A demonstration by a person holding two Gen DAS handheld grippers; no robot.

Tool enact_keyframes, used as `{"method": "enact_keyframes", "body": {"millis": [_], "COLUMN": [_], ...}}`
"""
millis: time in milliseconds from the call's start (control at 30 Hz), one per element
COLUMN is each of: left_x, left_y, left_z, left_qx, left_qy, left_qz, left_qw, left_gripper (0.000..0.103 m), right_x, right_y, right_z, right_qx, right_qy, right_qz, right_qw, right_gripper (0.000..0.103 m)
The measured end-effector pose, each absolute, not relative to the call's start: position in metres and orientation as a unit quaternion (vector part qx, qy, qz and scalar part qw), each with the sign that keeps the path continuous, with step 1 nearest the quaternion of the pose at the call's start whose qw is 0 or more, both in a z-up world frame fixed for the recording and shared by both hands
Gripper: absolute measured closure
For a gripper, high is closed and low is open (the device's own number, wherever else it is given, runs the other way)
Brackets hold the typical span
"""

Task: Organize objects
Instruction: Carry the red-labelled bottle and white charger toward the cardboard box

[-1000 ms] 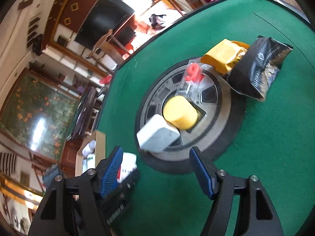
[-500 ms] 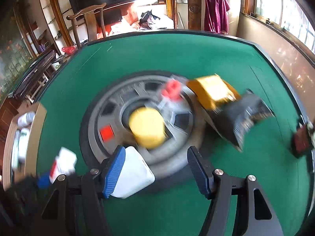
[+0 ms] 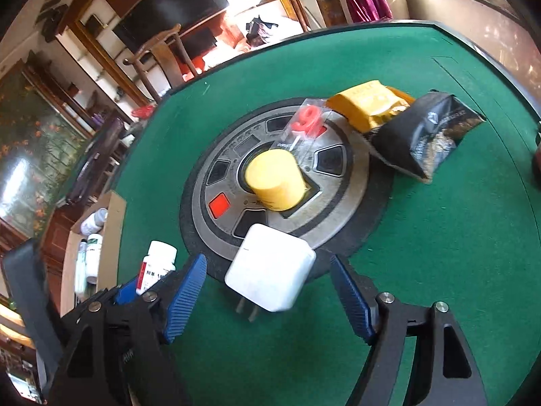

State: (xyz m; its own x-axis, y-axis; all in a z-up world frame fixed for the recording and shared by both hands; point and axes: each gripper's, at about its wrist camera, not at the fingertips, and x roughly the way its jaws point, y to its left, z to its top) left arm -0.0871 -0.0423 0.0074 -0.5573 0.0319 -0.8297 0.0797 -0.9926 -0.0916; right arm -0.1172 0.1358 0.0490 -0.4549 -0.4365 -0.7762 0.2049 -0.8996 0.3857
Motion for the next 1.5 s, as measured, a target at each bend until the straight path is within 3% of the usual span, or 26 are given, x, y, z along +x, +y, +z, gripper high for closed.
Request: {"method": "enact_keyframes", "body": {"millis": [200,267,367,567,600,633,667,1500], "left_x": [-0.086,-0.087,-0.086,-0.086,-0.085,-0.084,-0.084,-0.076], "left_y": [-0.044,-0.042,-0.038,-0.022,-0.02,-0.02,-0.02,-0.023], "left_z": [0.007,0.007,0.006,0.003,0.002,0.003,0.005,0.02], "left_qx": [0.471,0.47,0.47,0.468,0.466,0.463,0.462,0.431], "left_qy": [0.064,0.056,0.044,0.009,0.003,0.006,0.004,0.004], "left_qz": [-0.88,-0.881,-0.882,-0.884,-0.885,-0.886,-0.887,-0.902], "left_qw": [0.011,0.013,0.013,0.007,0.008,0.003,0.003,0.005], "left_gripper": [0.068,0.068,0.067,0.049,0.051,0.068,0.07,0.07], "right_x": [-0.118,-0.113,-0.106,-0.095,-0.093,-0.093,-0.095,-0.084], "right_y": [0.108,0.109,0.12,0.146,0.146,0.147,0.144,0.121], "right_z": [0.039,0.04,0.043,0.043,0.041,0.04,0.039,0.056], "right_qx": [0.494,0.479,0.475,0.46,0.457,0.457,0.455,0.425], "right_qy": [-0.027,0.011,0.03,0.059,0.062,0.061,0.065,0.045], "right_qz": [-0.856,-0.866,-0.862,-0.863,-0.864,-0.864,-0.865,-0.877], "right_qw": [0.147,0.143,0.176,0.201,0.202,0.2,0.2,0.222], "right_gripper": [0.023,0.038,0.042,0.042,0.042,0.042,0.042,0.042]}}
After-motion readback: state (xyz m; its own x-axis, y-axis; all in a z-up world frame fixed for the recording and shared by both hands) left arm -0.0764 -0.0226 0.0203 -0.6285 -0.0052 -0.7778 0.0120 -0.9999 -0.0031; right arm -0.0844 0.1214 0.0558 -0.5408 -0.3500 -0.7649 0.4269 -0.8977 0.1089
